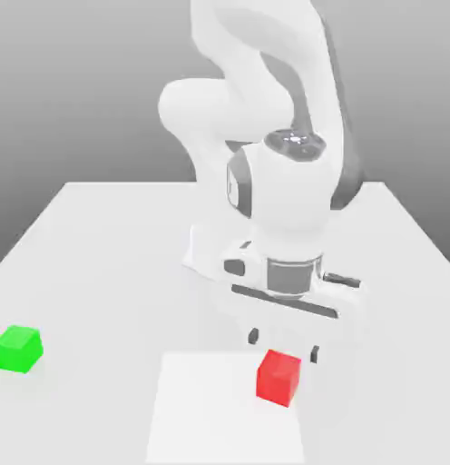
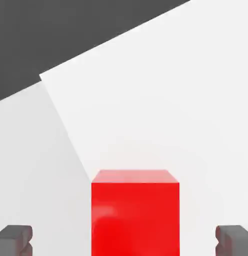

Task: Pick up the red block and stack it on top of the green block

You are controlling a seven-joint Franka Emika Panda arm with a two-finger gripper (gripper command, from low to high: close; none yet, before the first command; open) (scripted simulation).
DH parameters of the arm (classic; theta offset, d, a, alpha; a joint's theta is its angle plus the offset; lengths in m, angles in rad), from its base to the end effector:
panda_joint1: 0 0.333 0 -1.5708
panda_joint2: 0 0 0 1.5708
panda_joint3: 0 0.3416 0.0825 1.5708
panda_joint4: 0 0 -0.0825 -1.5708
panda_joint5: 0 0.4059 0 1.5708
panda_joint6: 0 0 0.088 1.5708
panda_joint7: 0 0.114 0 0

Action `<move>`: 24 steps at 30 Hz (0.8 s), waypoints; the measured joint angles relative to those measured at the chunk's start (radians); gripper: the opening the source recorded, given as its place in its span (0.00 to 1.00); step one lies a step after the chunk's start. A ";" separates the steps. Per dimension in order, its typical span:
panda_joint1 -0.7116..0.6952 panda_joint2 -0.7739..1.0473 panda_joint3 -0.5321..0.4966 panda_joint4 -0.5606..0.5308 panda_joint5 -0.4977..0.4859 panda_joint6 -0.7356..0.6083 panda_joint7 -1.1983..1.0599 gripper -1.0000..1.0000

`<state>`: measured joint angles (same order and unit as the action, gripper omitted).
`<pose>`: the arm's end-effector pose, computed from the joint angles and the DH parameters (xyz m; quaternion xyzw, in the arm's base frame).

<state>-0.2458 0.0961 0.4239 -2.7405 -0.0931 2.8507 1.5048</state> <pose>0.3979 0.0814 0.1936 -0.8138 0.5810 -0.0037 0.0130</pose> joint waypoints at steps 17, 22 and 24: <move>0.150 0.172 -0.205 0.023 -0.240 0.124 0.175 0.00; 0.074 0.090 -0.101 0.013 -0.115 0.069 0.085 0.00; 0.056 0.055 -0.070 0.009 -0.062 0.044 0.046 0.00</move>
<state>-0.1895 0.1508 0.3538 -2.7318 -0.1549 2.8951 1.5506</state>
